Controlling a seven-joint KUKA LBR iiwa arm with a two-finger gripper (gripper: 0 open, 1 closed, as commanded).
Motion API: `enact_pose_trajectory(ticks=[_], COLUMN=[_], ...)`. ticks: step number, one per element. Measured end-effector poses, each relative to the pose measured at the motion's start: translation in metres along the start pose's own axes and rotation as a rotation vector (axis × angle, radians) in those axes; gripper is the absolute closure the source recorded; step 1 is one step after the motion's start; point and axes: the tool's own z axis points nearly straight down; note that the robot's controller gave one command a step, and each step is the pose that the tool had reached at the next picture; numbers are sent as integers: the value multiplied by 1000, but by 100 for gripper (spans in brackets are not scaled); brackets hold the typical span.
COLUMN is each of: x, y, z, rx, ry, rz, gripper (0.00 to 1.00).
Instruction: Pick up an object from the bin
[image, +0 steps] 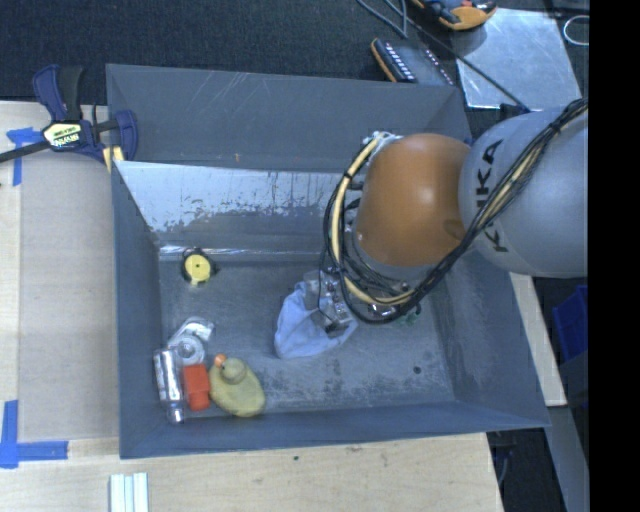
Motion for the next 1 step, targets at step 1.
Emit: enact_pose_trajectory(ticks=[1], x=[3], y=[17], z=[-57], rx=[-2], ry=[3], rz=[22], gripper=[100])
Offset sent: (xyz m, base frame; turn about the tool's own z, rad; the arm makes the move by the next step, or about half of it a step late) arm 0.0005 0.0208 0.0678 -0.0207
